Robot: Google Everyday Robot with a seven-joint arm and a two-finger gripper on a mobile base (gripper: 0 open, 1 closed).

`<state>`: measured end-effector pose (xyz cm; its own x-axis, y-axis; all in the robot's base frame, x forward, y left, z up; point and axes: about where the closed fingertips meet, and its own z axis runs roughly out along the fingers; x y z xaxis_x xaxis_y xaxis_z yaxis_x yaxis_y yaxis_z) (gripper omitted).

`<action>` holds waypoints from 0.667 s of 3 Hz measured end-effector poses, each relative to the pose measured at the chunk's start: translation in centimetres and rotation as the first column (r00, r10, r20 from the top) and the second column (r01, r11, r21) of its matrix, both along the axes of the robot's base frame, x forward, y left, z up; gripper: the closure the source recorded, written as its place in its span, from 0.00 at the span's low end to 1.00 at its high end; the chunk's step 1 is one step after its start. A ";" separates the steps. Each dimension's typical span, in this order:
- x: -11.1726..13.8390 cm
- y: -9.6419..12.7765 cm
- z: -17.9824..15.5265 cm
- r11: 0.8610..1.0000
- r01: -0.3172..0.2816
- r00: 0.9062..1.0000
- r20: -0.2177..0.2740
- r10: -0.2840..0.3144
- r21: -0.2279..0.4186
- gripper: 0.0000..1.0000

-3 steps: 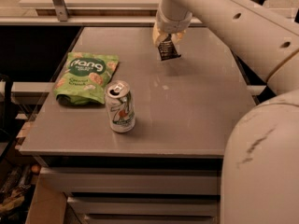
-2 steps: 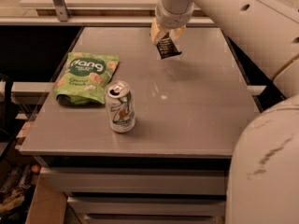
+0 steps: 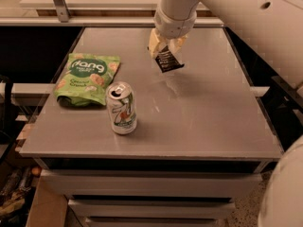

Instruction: Move rxbar chocolate near 7up can

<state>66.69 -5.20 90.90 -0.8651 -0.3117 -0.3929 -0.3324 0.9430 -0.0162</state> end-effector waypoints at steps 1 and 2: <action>-2.6 1.0 -1.1 1.000 -0.005 0.998 -0.064 0.005 0.001 1.00; -4.6 2.0 -1.8 1.000 -0.010 0.994 -0.106 0.011 0.007 1.00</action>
Offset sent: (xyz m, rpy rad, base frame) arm -0.0730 0.0318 -0.0257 0.0143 0.1610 0.0142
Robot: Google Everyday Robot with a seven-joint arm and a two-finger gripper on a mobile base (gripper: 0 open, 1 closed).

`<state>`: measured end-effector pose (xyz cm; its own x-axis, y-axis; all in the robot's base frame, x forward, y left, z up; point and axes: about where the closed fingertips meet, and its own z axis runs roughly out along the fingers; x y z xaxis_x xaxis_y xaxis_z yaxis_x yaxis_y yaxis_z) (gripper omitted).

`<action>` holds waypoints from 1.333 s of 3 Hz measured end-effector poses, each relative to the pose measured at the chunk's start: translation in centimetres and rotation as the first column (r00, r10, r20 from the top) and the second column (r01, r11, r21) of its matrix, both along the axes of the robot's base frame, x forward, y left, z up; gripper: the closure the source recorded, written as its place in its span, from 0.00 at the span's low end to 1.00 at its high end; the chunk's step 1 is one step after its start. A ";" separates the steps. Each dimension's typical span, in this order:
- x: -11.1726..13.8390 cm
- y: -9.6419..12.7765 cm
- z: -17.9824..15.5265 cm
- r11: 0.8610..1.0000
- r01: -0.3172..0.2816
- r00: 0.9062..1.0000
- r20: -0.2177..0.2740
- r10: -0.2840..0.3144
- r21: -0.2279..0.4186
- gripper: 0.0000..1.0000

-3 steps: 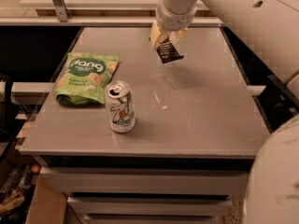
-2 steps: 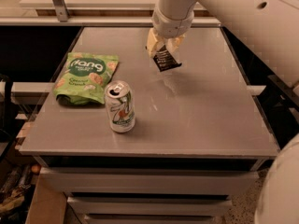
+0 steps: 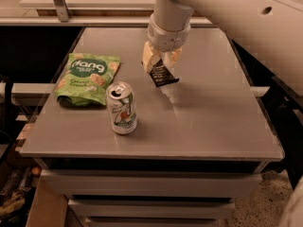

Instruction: Move rxbar chocolate near 7up can

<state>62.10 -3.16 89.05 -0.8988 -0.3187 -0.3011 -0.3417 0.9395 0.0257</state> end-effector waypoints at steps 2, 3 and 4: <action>-3.5 1.9 -2.2 0.999 0.026 0.998 -0.059 -0.025 0.022 1.00; -4.5 2.7 -3.3 0.999 0.048 0.996 -0.078 -0.046 0.023 1.00; -5.3 3.0 -4.0 0.997 0.072 0.994 -0.090 -0.069 0.024 1.00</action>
Offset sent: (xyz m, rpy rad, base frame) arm -0.0530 0.0309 -0.0365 0.0361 0.0918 -0.0555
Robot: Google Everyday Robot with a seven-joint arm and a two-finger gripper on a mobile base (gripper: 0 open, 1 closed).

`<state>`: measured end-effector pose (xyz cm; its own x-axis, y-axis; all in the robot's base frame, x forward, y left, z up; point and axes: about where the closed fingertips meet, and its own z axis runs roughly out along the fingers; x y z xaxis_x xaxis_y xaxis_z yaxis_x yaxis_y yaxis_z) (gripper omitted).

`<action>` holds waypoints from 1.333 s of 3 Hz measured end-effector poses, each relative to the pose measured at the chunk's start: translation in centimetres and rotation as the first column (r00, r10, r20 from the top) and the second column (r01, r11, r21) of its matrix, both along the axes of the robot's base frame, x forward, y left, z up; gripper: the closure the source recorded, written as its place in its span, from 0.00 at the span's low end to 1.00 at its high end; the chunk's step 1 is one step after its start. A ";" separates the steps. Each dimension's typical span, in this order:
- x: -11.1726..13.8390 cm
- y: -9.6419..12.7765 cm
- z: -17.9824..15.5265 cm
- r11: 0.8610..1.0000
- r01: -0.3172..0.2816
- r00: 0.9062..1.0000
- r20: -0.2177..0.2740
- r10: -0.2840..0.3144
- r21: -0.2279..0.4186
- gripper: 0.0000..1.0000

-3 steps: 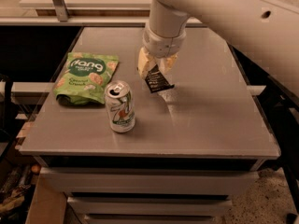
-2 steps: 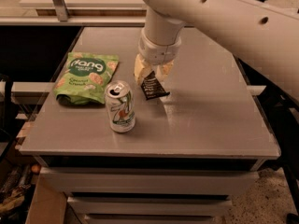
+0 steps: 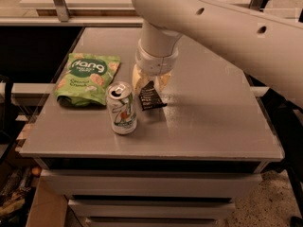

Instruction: Move rxbar chocolate near 7up can

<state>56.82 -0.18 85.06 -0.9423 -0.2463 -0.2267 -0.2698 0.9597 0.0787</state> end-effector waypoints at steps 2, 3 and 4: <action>-0.9 -0.2 -0.5 0.999 0.034 0.999 -0.015 -0.034 -0.001 0.82; -0.9 -0.2 -0.5 0.999 0.038 0.999 -0.014 -0.038 -0.001 0.59; -0.8 -0.1 -0.3 0.999 0.039 0.999 -0.012 -0.039 0.000 0.36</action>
Offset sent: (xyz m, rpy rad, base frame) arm -0.0116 -0.0030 -0.0064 -0.0005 0.0219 -0.0553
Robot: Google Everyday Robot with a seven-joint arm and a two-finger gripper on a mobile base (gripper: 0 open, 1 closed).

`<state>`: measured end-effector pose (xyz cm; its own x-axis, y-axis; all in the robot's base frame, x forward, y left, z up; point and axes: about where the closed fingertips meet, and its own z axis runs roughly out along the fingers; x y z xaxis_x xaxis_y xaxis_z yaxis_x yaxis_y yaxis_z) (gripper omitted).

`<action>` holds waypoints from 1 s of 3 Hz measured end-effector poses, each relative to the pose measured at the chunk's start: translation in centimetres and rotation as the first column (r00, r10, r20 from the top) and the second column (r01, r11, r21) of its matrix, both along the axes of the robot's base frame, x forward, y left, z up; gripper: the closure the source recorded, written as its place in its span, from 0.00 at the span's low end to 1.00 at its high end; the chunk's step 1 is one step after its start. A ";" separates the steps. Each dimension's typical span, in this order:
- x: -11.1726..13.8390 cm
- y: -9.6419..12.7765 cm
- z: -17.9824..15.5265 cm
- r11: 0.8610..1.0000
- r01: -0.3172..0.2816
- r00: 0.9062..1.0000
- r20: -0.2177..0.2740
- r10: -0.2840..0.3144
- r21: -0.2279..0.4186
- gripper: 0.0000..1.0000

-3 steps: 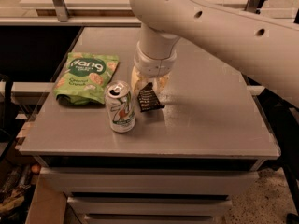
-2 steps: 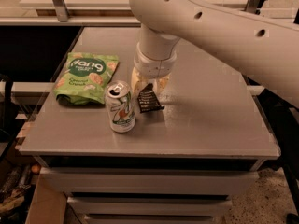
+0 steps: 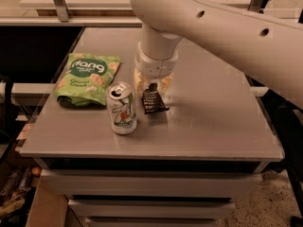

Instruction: Move rxbar chocolate near 7up can

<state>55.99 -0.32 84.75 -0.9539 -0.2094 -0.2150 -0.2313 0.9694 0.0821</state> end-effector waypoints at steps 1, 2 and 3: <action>0.1 0.1 0.1 1.000 -0.002 1.000 0.001 0.002 0.003 0.13; 0.4 0.2 0.3 1.000 -0.006 1.000 0.007 0.006 0.005 0.00; 0.5 0.2 0.5 1.000 -0.008 1.000 0.012 0.008 0.005 0.00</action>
Offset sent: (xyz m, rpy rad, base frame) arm 0.0087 0.0027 0.0038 0.0081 -0.0096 0.0064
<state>56.53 -0.14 85.26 -0.9497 -0.2158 -0.2272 -0.2399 0.9671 0.0844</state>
